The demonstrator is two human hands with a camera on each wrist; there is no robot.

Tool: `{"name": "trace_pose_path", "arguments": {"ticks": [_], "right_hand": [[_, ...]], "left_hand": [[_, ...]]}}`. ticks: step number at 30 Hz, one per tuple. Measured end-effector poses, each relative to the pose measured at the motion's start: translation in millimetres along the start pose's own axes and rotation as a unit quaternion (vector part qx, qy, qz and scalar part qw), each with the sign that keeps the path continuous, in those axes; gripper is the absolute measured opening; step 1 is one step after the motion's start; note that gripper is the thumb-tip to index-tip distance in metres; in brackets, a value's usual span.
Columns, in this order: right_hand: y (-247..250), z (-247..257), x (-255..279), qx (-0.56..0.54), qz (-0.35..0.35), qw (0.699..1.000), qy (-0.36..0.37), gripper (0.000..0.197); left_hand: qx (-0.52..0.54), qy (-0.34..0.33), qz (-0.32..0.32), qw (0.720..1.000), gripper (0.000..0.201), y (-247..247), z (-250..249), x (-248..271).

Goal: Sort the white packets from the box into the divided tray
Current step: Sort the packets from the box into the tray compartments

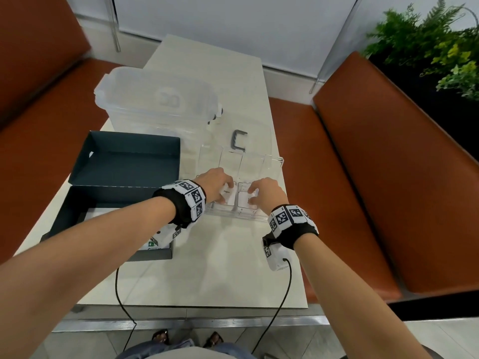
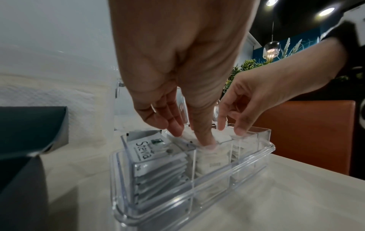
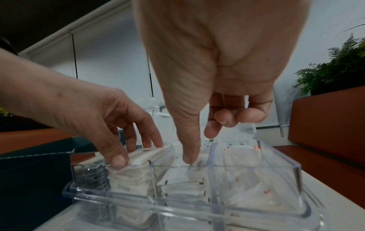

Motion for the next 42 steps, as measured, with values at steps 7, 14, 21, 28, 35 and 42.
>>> {"name": "trace_pose_path", "arguments": {"ticks": [7,14,21,28,35,42], "right_hand": [[28,28,-2,-0.047,-0.066,0.996,0.032,0.02],[47,100,-5,-0.098,-0.071,0.983,0.136,0.021],[25,191,-5,-0.109,0.026,0.958,0.262,0.02],[-56,261,4,-0.007,0.185,0.931,0.315,0.025],[-121,238,7,0.195,0.301,0.893,0.273,0.079],[-133,225,15,0.195,0.303,0.895,0.265,0.048]], "left_hand": [[0.046,-0.001,-0.049,0.998,0.048,11,7,9],[0.089,-0.015,-0.088,0.992,0.04,65,39,51],[0.112,0.058,-0.136,0.983,0.034,93,133,120],[0.12,0.186,-0.157,0.963,0.036,51,220,179],[0.196,0.316,-0.167,0.913,0.043,8,264,203],[0.218,0.327,-0.136,0.91,0.024,2,264,198]]}}
Point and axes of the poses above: each hand's wrist, its own x-axis away from the middle knuckle, its own y-axis out of the back of the hand, z = x × y, the point moved 5 cm from there along -x, towards the middle knuckle, and after that the axes turned 9 degrees about y, right-handed, at the moved point
